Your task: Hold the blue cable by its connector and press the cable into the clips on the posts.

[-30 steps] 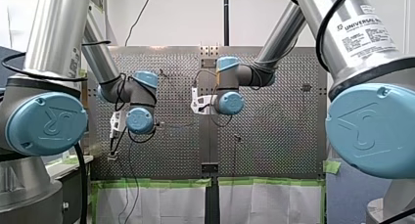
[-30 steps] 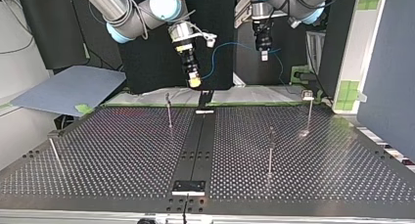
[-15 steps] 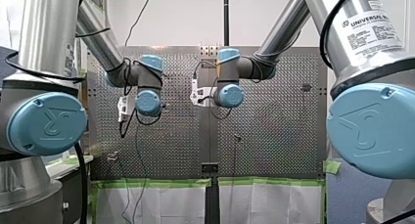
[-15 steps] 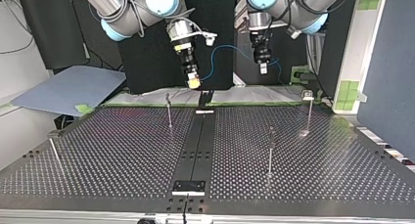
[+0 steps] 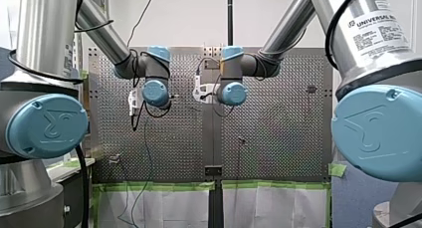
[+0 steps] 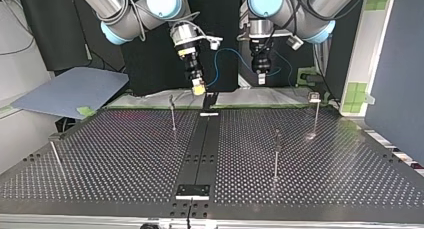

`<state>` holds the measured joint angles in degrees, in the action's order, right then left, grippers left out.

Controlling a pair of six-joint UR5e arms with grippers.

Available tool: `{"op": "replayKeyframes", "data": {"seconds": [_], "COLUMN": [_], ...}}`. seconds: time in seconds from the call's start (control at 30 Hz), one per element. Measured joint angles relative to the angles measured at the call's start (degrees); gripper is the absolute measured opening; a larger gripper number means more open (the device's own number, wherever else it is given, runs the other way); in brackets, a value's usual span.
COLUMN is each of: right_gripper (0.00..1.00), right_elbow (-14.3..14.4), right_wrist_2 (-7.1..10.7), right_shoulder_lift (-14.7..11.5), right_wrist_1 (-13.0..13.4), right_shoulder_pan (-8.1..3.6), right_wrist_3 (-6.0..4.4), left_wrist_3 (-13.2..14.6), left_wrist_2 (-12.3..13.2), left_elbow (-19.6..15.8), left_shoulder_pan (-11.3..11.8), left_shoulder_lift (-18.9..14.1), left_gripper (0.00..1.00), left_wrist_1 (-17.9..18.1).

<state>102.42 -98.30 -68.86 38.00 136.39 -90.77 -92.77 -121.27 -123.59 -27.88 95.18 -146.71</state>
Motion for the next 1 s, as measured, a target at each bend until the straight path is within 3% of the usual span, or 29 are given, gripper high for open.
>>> {"op": "replayKeyframes", "data": {"seconds": [0.2, 0.33, 0.63, 1.0], "right_gripper": [0.00, 0.00, 0.00, 0.00], "right_elbow": [-1.8, -2.9, -4.4, -5.0], "right_wrist_2": [0.23, 0.36, 0.20, -0.30], "right_shoulder_lift": [-2.1, -2.7, -2.8, -2.8], "right_wrist_1": [-0.7, -1.5, -4.0, -4.7], "right_shoulder_pan": [-0.34, -0.50, -0.44, -0.54], "right_wrist_3": [-2.38, -3.29, -2.59, -2.51], "left_wrist_3": [0.7, 1.9, 4.3, 6.5], "left_wrist_2": [1.9, 1.1, 2.0, 0.2], "left_elbow": [0.1, 0.1, 0.1, 2.5], "left_shoulder_pan": [-0.1, -0.8, -0.5, -0.7], "left_shoulder_lift": [-0.3, -1.6, -1.4, -1.8], "left_gripper": [0.01, 0.01, 0.01, 0.01], "left_wrist_1": [-2.9, -4.8, -9.1, -14.1]}}
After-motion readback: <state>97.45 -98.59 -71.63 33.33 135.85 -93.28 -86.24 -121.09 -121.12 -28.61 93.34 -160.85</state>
